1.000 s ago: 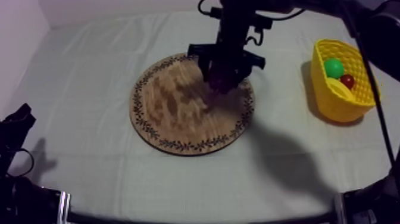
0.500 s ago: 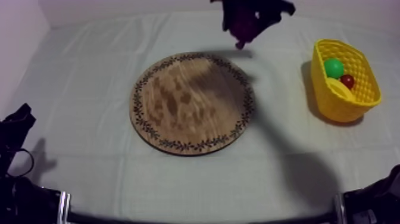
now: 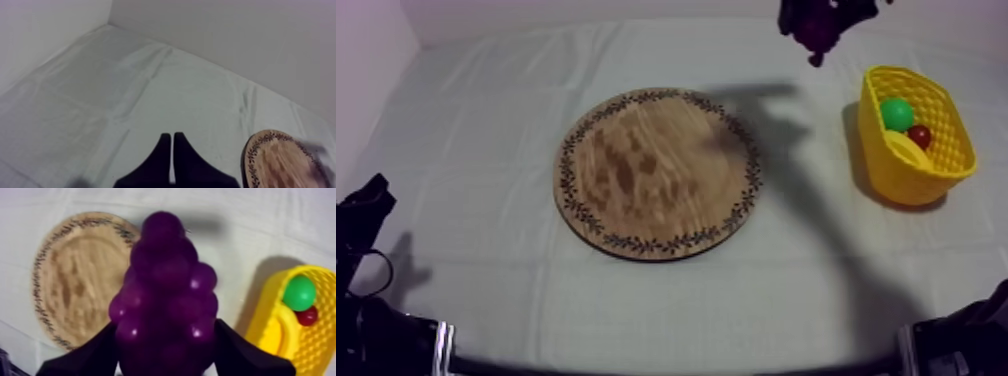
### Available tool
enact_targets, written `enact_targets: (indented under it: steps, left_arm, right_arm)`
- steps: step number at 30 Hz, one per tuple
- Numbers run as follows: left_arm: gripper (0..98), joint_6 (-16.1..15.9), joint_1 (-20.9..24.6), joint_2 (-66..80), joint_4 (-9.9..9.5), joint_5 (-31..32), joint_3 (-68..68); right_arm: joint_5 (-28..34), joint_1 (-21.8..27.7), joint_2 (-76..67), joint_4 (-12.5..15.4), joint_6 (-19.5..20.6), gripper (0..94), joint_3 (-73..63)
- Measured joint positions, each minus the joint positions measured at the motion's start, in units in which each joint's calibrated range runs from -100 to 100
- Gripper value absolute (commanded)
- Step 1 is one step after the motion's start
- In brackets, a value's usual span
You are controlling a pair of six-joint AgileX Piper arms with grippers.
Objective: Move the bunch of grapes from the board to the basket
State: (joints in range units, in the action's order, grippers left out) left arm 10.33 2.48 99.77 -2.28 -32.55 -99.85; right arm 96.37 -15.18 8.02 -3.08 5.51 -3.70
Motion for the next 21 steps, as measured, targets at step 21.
enact_targets:
  steps: [21]
  left_arm:
    - [0.0, 0.0, 0.0, 0.0, 0.0, 0.0, 0.0]
  right_arm:
    - [-6.28, 18.68, -7.77, -5.56, -7.27, 45.4, 21.42]
